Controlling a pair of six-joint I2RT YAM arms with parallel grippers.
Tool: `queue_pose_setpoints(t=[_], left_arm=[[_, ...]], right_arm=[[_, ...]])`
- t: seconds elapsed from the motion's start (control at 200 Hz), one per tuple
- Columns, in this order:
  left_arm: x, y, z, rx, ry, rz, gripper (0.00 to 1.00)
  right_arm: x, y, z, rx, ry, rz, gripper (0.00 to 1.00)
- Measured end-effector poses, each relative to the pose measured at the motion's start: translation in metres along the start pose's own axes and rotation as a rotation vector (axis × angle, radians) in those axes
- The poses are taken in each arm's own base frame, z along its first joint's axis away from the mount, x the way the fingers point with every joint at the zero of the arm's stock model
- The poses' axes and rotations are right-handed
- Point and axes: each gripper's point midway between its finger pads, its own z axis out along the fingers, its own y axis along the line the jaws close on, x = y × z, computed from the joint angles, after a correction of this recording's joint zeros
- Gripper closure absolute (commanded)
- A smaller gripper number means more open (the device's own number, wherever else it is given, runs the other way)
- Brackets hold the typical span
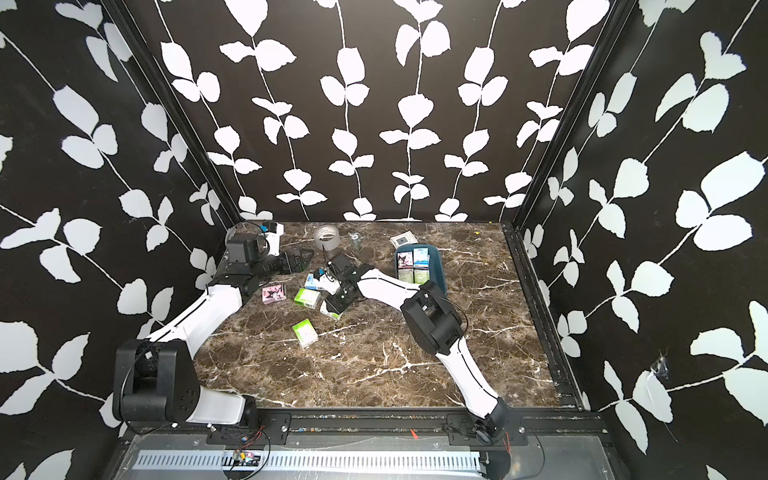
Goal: Put the pocket tissues into the storage box
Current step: Pick up the pocket tissues from the center of the board, then place the pocket tissues in the storage box.
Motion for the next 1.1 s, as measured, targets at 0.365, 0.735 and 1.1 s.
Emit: queue_pose_setpoints(t=[0.365,0.735,1.1], left_arm=[[-0.006,-0.012,0.002,0.044,-0.023,-0.019,0.01],[0.022,-0.094,0.045,0.219,0.06,0.048,0.01],[0.029,-0.107,0.055,0.247,0.081,0.047,0.01]], right_arm=[[-0.029,-0.075,-0.125,0.182,-0.284,0.19,0.84],[0.034,-0.182,-0.218,0.465,-0.411,0.532,0.84],[0.078,-0.206,-0.219,0.537,-0.33,0.683,0.83]])
